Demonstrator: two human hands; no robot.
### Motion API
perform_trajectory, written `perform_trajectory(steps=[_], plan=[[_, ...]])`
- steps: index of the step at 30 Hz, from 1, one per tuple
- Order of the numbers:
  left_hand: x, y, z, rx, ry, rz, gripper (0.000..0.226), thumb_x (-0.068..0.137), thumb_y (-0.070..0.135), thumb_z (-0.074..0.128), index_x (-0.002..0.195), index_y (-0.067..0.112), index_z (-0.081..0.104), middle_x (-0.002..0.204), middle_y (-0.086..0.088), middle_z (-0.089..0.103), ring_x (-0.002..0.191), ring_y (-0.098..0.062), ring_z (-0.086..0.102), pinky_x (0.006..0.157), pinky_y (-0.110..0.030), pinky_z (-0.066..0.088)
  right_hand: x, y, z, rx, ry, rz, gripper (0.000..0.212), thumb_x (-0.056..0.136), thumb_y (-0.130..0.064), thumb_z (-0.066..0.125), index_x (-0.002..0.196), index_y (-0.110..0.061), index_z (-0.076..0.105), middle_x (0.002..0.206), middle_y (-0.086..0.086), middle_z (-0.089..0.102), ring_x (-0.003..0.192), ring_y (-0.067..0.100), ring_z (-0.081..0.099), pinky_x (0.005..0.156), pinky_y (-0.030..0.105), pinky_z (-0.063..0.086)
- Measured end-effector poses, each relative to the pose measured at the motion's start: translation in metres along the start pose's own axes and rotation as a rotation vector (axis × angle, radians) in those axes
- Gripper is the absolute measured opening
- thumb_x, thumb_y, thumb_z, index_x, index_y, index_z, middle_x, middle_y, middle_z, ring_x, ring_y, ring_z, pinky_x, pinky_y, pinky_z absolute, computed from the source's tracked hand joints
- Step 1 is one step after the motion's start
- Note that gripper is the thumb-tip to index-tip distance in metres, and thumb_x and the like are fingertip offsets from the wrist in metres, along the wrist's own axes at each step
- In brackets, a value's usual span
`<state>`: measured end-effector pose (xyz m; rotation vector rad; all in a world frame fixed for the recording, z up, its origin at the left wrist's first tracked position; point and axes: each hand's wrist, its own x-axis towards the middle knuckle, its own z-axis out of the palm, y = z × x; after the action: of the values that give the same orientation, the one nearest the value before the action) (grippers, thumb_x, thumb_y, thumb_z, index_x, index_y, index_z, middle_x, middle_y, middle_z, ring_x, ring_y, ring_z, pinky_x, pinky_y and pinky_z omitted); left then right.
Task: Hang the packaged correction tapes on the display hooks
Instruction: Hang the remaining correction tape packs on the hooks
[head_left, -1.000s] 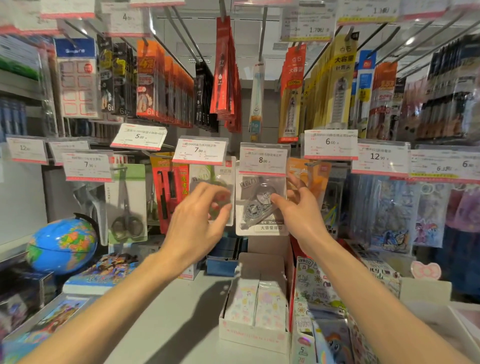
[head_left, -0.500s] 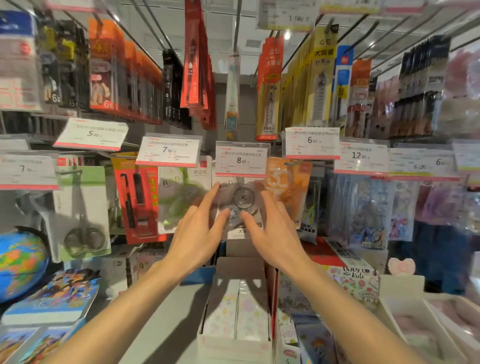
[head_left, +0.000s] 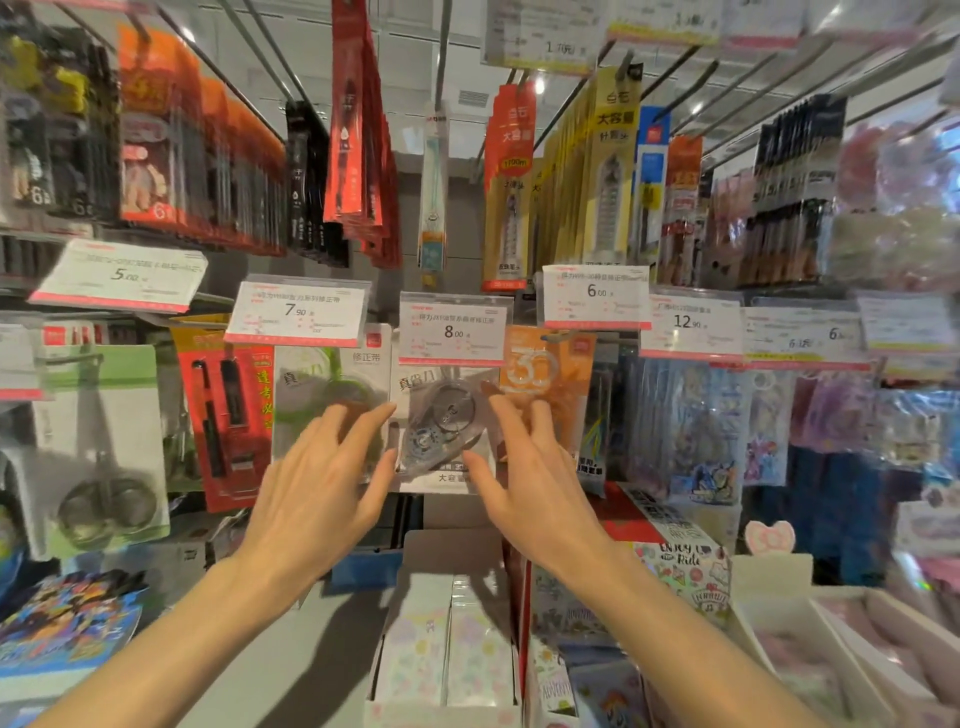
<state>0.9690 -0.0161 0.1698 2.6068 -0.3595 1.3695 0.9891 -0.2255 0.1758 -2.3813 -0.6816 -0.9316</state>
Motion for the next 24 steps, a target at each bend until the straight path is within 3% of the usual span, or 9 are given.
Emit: perform_trajectory(steps=[3,6,8,11,15,18,19,21,24], plan=[[0.003,-0.012,0.004,0.198,0.084,0.145,0.056,0.08,0.02,0.076,0.132,0.007,0.06,0.099,-0.014,0.056,0.086,-0.03,0.052,0.062,-0.04,0.048,0.001,0.004,0.001,-0.137,0.07,-0.08,0.056,0.098,-0.033,0.055,0.147,-0.019,0.032,0.135,0.009,0.035,0.109,0.028,0.055,0.082,0.04,0.055],[0.007,-0.018,0.007,0.304,0.101,0.205,0.065,0.075,0.021,0.078,0.137,0.009,0.059,0.104,-0.019,0.059,0.094,-0.033,0.047,0.071,-0.045,0.045,0.005,0.009,0.002,-0.369,0.155,-0.204,0.052,0.094,-0.031,0.061,0.14,-0.013,0.045,0.141,0.018,0.041,0.118,0.033,0.048,0.087,0.043,0.05],[0.009,-0.019,0.01,0.328,0.067,0.191,0.065,0.082,0.024,0.07,0.144,0.012,0.052,0.118,-0.021,0.062,0.108,-0.035,0.048,0.078,-0.046,0.046,0.009,0.01,0.005,-0.488,0.137,-0.247,0.05,0.094,-0.037,0.058,0.137,-0.015,0.047,0.142,0.018,0.041,0.13,0.035,0.038,0.089,0.046,0.045],[0.011,-0.02,0.012,0.326,-0.068,0.119,0.069,0.09,0.037,0.048,0.155,0.019,0.035,0.15,-0.019,0.049,0.136,-0.038,0.046,0.093,-0.052,0.047,0.01,0.012,0.01,-0.521,0.051,-0.228,0.05,0.096,-0.043,0.051,0.138,-0.018,0.043,0.139,0.013,0.047,0.148,0.035,0.023,0.09,0.048,0.044],[0.01,-0.024,0.017,0.323,-0.176,0.064,0.067,0.095,0.046,0.025,0.158,0.026,0.022,0.13,-0.017,0.066,0.123,-0.039,0.057,0.094,-0.054,0.045,0.01,0.012,0.012,-0.513,0.008,-0.191,0.05,0.096,-0.043,0.05,0.139,-0.017,0.042,0.137,0.012,0.05,0.15,0.035,0.018,0.089,0.05,0.044],[0.01,-0.02,0.015,0.347,-0.122,0.068,0.063,0.096,0.045,0.032,0.155,0.021,0.035,0.124,-0.02,0.068,0.133,-0.04,0.05,0.103,-0.055,0.04,0.01,0.012,0.013,-0.505,-0.007,-0.182,0.051,0.097,-0.044,0.047,0.14,-0.017,0.041,0.141,0.012,0.048,0.151,0.034,0.014,0.092,0.051,0.043],[0.009,-0.017,0.013,0.348,-0.091,0.076,0.062,0.096,0.044,0.035,0.152,0.019,0.041,0.116,-0.021,0.071,0.127,-0.042,0.055,0.1,-0.054,0.042,0.009,0.012,0.014,-0.501,-0.001,-0.186,0.052,0.098,-0.045,0.046,0.141,-0.017,0.04,0.142,0.011,0.047,0.152,0.033,0.013,0.093,0.052,0.042],[0.007,-0.01,0.011,0.339,-0.03,0.074,0.06,0.096,0.045,0.036,0.148,0.018,0.048,0.09,-0.016,0.073,0.094,-0.038,0.067,0.084,-0.048,0.048,0.007,0.013,0.013,-0.477,0.013,-0.172,0.057,0.098,-0.049,0.044,0.145,-0.016,0.039,0.148,0.013,0.043,0.152,0.032,0.013,0.099,0.054,0.04],[0.006,-0.006,0.003,0.332,0.002,0.072,0.061,0.097,0.049,0.038,0.149,0.018,0.046,0.097,-0.016,0.07,0.096,-0.038,0.063,0.087,-0.049,0.047,0.002,0.009,0.008,-0.468,0.055,-0.147,0.066,0.098,-0.057,0.038,0.151,-0.018,0.033,0.161,0.013,0.026,0.145,0.035,0.027,0.109,0.056,0.032]])
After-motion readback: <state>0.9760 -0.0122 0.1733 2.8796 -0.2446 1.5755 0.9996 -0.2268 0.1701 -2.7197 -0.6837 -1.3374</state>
